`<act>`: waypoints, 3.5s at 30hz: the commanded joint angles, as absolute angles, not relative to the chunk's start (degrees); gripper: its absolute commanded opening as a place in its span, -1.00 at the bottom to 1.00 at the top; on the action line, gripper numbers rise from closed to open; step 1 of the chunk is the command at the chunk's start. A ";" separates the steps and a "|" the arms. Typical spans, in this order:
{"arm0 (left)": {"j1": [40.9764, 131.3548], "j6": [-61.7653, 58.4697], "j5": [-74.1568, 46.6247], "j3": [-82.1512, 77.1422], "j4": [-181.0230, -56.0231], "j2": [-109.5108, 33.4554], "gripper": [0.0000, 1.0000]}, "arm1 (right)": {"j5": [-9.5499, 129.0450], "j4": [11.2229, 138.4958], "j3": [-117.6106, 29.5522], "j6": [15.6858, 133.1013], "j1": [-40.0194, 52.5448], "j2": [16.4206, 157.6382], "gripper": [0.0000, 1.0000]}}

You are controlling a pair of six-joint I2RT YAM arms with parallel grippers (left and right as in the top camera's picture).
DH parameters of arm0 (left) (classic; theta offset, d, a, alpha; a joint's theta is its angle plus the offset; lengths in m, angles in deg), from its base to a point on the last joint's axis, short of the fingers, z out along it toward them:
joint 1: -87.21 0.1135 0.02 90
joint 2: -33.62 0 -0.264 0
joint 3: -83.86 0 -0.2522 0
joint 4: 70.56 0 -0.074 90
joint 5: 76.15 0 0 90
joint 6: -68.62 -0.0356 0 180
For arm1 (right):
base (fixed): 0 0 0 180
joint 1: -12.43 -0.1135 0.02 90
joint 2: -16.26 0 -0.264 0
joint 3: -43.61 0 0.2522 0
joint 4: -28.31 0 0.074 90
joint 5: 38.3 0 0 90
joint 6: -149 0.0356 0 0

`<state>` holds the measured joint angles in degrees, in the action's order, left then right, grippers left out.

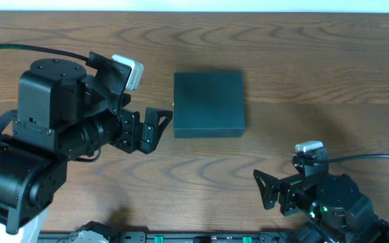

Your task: Pack container

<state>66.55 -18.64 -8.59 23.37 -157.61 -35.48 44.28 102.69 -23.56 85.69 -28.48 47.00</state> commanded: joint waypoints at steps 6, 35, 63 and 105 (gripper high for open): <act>73.91 -20.59 -4.67 22.85 -162.62 -23.55 0.91 | 44.28 102.85 -23.82 85.06 -28.81 46.95 0.98; 89.50 -19.32 6.28 -49.82 -129.16 31.14 0.91 | 44.28 102.85 -23.82 85.06 -28.81 46.95 0.99; 87.90 -16.17 6.74 -72.77 -119.41 33.41 0.91 | 44.28 102.85 -23.82 85.06 -28.81 46.95 0.98; 87.93 -14.95 7.68 -73.43 -119.04 33.39 0.90 | 33.88 102.02 -18.97 76.05 -22.34 44.53 0.99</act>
